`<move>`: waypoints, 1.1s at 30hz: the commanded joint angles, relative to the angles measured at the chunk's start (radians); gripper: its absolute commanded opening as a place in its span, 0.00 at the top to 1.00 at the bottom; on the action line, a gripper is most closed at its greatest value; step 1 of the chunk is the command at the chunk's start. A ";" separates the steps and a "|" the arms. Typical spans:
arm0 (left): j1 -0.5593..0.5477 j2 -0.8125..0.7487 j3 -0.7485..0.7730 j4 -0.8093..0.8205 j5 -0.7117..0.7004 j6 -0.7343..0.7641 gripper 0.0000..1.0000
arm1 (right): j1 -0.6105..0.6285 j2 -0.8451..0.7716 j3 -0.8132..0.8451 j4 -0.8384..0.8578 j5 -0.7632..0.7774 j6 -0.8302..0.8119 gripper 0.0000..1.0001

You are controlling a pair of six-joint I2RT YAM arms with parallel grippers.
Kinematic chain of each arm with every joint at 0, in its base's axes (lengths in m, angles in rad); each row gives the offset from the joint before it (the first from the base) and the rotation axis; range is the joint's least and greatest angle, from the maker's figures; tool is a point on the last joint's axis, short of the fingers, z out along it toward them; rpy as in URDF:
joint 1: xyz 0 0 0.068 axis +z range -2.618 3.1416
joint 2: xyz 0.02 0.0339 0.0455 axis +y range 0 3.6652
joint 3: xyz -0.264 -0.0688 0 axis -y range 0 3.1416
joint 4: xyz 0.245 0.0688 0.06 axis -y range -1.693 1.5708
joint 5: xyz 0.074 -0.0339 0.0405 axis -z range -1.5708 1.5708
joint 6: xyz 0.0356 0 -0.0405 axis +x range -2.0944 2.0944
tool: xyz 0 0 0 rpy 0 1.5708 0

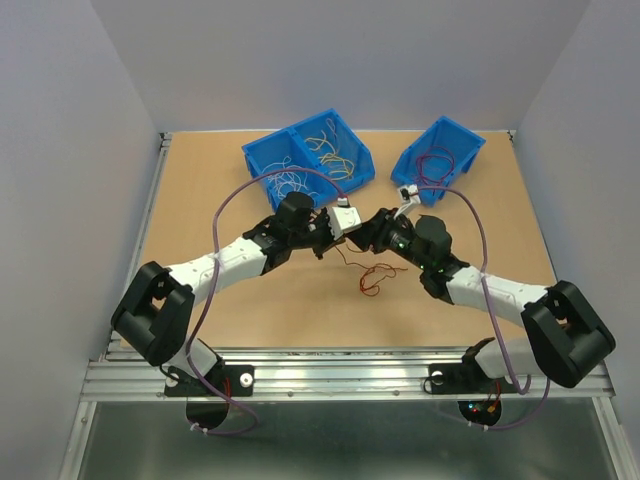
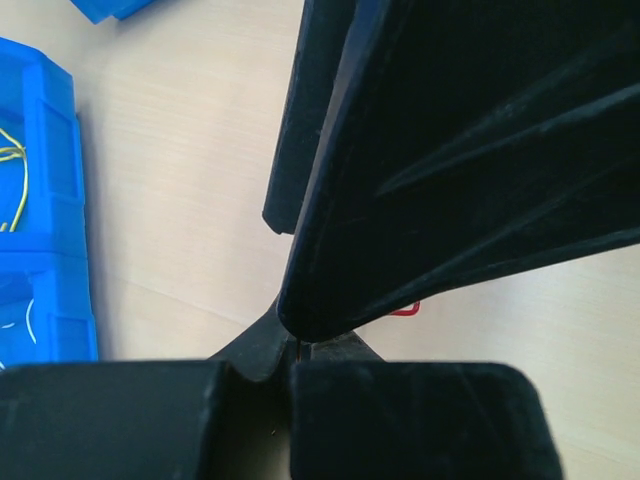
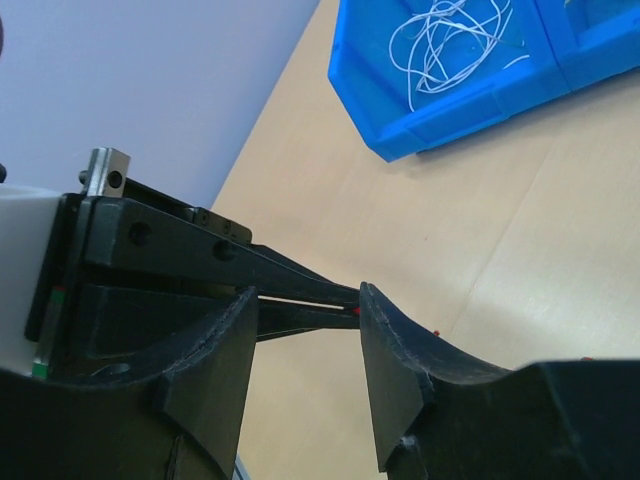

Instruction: Untangle the cables

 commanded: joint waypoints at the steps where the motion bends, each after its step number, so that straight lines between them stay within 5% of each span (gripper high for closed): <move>1: -0.006 -0.052 0.032 0.041 0.014 -0.018 1.00 | -0.001 0.010 0.004 0.058 -0.005 0.004 0.49; 4: -0.005 -0.030 0.046 0.024 0.006 -0.010 1.00 | -0.001 -0.019 -0.004 0.049 0.006 -0.031 0.48; 8: -0.006 -0.021 0.038 0.020 0.000 0.016 1.00 | -0.002 -0.088 0.023 -0.088 0.134 -0.088 0.25; 15: -0.005 -0.029 0.032 0.018 -0.023 0.045 1.00 | -0.001 0.004 0.200 -0.389 0.089 -0.200 0.25; 22: 0.000 -0.050 0.009 0.015 -0.008 0.098 1.00 | -0.002 0.039 0.229 -0.425 0.039 -0.348 0.21; 33: 0.052 -0.043 0.021 0.030 -0.003 0.076 0.99 | -0.001 0.048 0.249 -0.460 0.050 -0.383 0.55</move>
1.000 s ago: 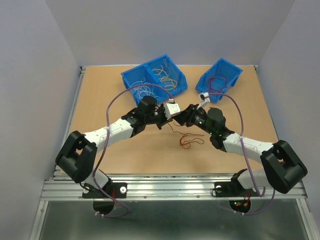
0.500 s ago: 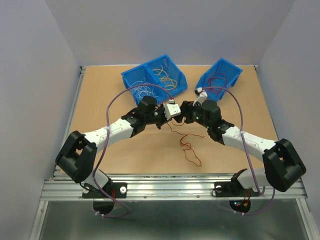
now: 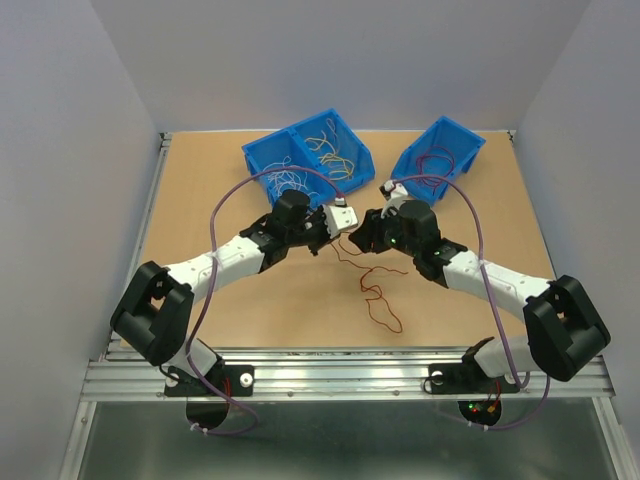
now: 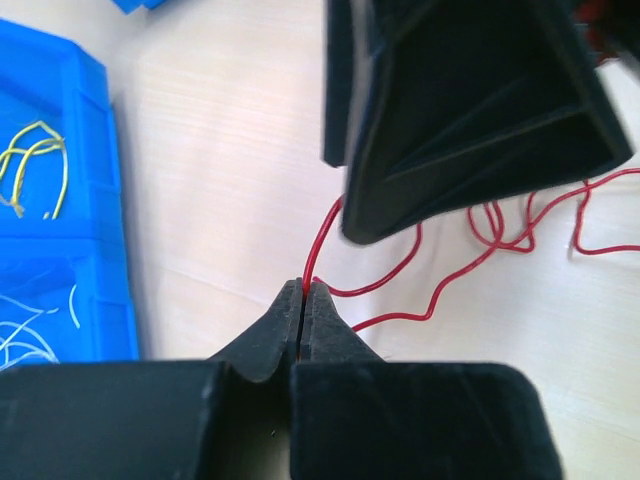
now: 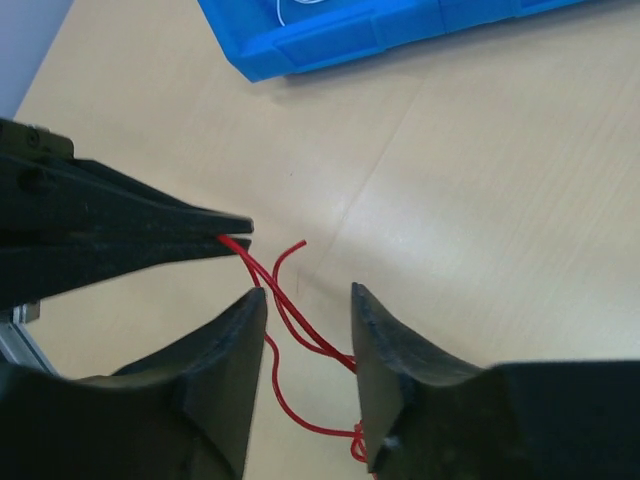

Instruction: Untangle the cables

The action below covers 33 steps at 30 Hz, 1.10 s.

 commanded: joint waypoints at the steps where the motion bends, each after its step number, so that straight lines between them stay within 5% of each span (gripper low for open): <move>1: 0.036 -0.038 0.024 0.045 0.019 -0.011 0.99 | 0.003 0.005 0.070 -0.003 -0.020 -0.029 0.58; 6: 0.071 -0.021 0.038 0.046 0.037 -0.029 0.96 | 0.003 0.021 0.082 -0.008 -0.033 -0.009 0.99; 8: 0.074 -0.019 0.038 0.049 0.035 -0.032 0.85 | 0.003 0.019 0.084 -0.011 -0.017 0.005 0.99; 12: 0.080 -0.030 0.018 0.088 -0.007 -0.046 0.45 | 0.003 0.002 0.125 -0.127 0.082 0.012 0.99; 16: 0.117 -0.067 -0.013 0.144 -0.012 -0.080 0.30 | 0.003 -0.022 0.243 -0.406 0.191 -0.003 0.99; 22: 0.149 -0.081 -0.019 0.168 0.003 -0.097 0.27 | 0.006 0.002 0.343 -0.678 0.306 -0.040 0.97; 25: 0.149 -0.076 -0.018 0.164 0.008 -0.092 0.27 | 0.018 -0.013 0.322 -0.719 0.293 -0.055 0.72; 26: 0.149 -0.074 -0.018 0.164 0.006 -0.089 0.27 | 0.041 -0.019 0.313 -0.729 0.285 -0.057 0.54; 28: 0.149 -0.073 -0.018 0.164 0.003 -0.084 0.27 | 0.085 -0.019 0.293 -0.730 0.305 -0.058 0.34; 29: 0.149 -0.073 -0.019 0.166 0.003 -0.084 0.27 | 0.131 -0.016 0.291 -0.735 0.314 -0.064 0.00; 33: 0.151 -0.081 -0.021 0.166 0.002 -0.083 0.27 | 0.208 0.054 0.296 -0.744 0.321 -0.096 0.00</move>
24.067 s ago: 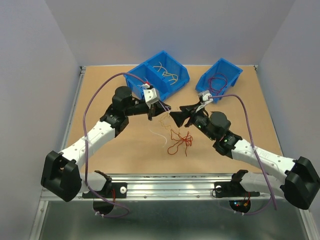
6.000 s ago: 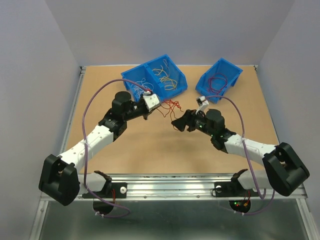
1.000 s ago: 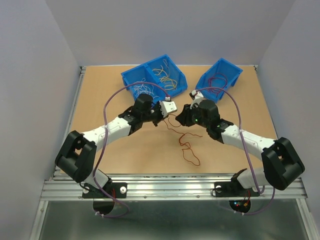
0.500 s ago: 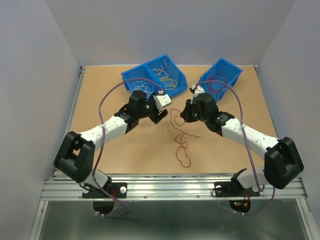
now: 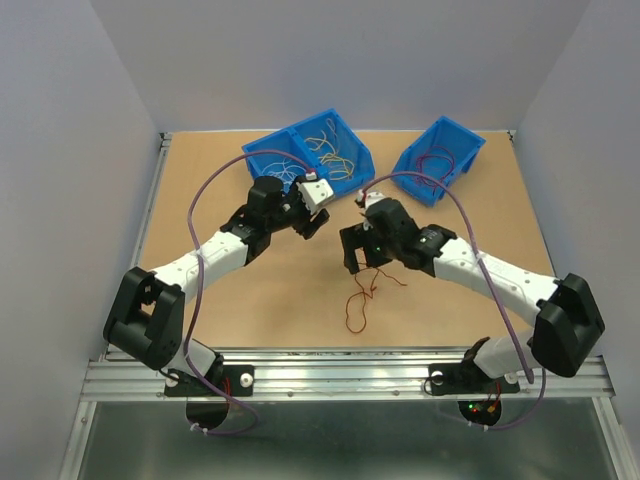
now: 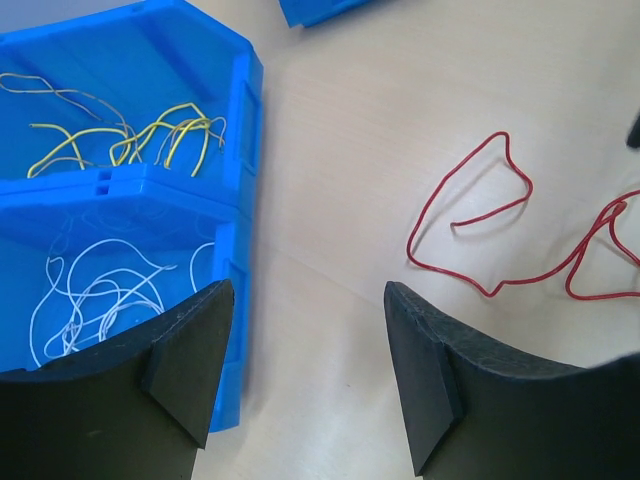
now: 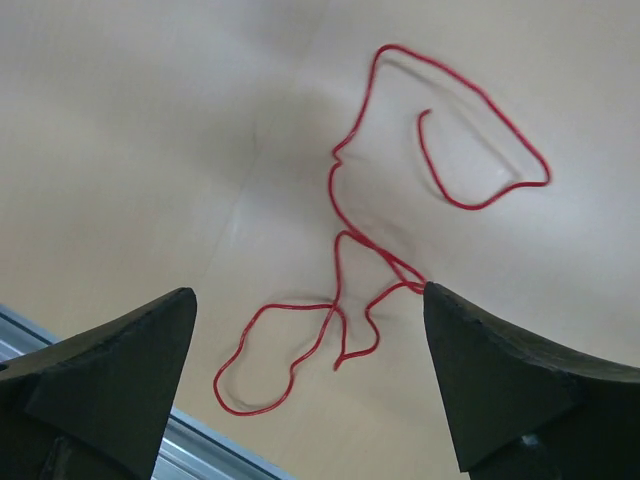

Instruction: Untangle the cables

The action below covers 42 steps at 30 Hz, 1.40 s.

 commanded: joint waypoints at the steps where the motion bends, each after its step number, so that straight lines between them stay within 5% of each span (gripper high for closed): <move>1: -0.002 -0.042 -0.013 0.042 0.009 -0.005 0.27 | 0.075 0.078 0.003 -0.043 0.045 -0.041 0.00; 26: -0.002 -0.071 -0.030 0.056 0.009 -0.002 0.27 | 0.147 0.452 0.123 -0.105 0.260 -0.071 0.03; 29: -0.002 -0.074 -0.030 0.056 0.007 -0.002 0.27 | 0.147 0.468 0.141 -0.102 0.234 -0.078 0.29; 30: -0.002 -0.075 -0.030 0.056 0.006 -0.001 0.27 | 0.148 0.482 0.144 -0.102 0.223 -0.083 0.49; 32: -0.002 -0.077 -0.031 0.058 0.004 -0.002 0.27 | 0.148 0.490 0.148 -0.102 0.195 -0.086 0.68; 33: -0.001 -0.080 -0.031 0.058 0.004 -0.002 0.27 | 0.148 0.491 0.146 -0.100 0.180 -0.084 0.95; 42: 0.013 -0.092 -0.038 0.081 -0.024 -0.034 0.27 | 0.122 0.231 0.077 -0.008 0.236 -0.040 0.99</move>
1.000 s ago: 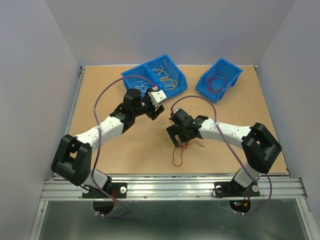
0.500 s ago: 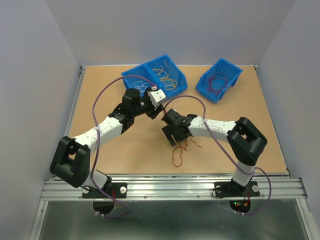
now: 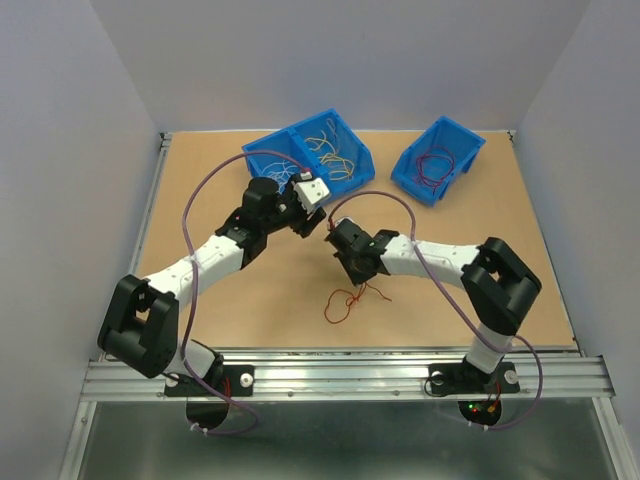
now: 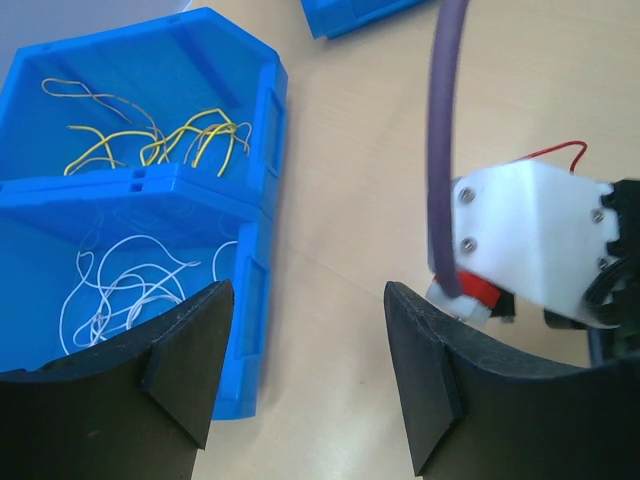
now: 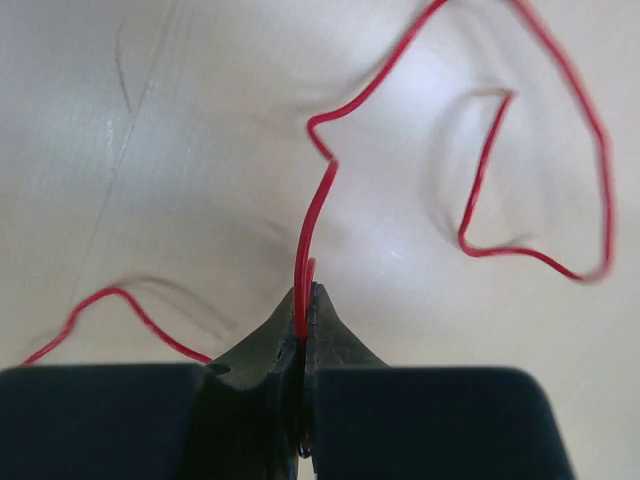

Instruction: Untangle the cables

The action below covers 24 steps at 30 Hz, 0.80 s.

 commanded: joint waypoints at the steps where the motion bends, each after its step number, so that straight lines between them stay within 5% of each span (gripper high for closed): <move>1: 0.010 -0.052 -0.015 0.065 0.002 -0.033 0.27 | -0.035 -0.179 -0.032 0.068 0.066 0.025 0.99; 11: 0.062 -0.044 -0.009 0.096 -0.011 -0.096 0.27 | -0.371 -0.359 0.127 0.090 -0.011 0.050 1.00; 24: 0.064 -0.038 -0.010 0.098 -0.010 -0.090 0.27 | -0.767 0.112 0.756 0.090 -0.515 0.143 0.99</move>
